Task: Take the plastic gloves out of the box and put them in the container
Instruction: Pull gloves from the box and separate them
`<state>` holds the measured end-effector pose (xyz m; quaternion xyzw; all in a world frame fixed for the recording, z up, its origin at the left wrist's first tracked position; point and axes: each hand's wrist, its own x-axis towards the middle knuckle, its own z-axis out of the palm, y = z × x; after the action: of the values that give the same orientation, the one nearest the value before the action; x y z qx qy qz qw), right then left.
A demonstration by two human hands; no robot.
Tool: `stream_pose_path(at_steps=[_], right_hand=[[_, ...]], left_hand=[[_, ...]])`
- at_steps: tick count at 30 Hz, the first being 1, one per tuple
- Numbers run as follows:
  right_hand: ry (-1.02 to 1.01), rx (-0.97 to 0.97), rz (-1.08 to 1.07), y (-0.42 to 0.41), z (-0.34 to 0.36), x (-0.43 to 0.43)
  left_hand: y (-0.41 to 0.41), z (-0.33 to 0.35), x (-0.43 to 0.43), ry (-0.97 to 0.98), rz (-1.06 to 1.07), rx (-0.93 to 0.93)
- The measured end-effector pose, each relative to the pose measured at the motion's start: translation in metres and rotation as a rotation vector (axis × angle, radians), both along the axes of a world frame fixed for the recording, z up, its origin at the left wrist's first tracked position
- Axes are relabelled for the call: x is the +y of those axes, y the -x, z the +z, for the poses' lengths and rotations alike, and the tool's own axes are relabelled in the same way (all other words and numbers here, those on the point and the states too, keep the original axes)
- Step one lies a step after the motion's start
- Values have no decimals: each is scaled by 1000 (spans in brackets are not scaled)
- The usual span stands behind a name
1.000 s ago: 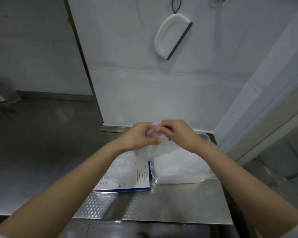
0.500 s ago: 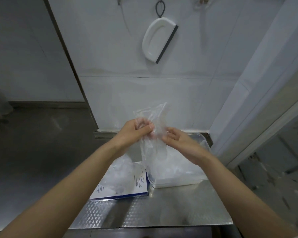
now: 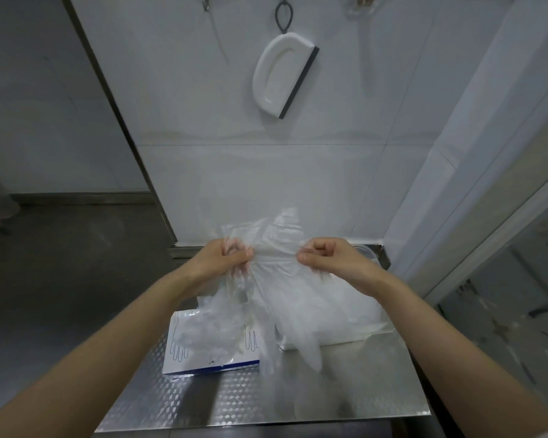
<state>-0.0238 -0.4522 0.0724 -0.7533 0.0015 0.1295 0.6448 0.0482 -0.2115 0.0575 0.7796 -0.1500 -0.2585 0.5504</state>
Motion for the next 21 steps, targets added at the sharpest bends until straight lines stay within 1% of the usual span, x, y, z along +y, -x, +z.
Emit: stream_pose_path(at_steps=[3,6,7,11,13,15,16,18,19,21], right_hand=[[77,-41,-58,-5,4,-10],[180,-74,-6,-10,13,-17],[204,-81,23,-11,17,-18],[216,-71,162,-11,26,-18],[209,-35,208,-11,30,-21],[264,-21,218,-11,33,-29],[349,-50,202,-12,33,-34],[538,-148,98,-15,31,-45],[593,-210,13,-16,30,-48],[623,-376,-171,-16,30,-50]], left_hand=[[-12,-6,4,-138,-16,12],[-19,5,-2,-249,-62,-33],[-20,13,-8,-262,-110,-59],[-20,34,-43,-161,-317,-80],[-21,40,-56,-202,-403,-75],[-21,43,-65,-271,-471,-102],[-22,44,-70,-285,-465,-143],[-25,41,-78,-231,-365,-257],[-27,39,-82,-191,-292,-336],[-30,37,-91,-137,-153,-515]])
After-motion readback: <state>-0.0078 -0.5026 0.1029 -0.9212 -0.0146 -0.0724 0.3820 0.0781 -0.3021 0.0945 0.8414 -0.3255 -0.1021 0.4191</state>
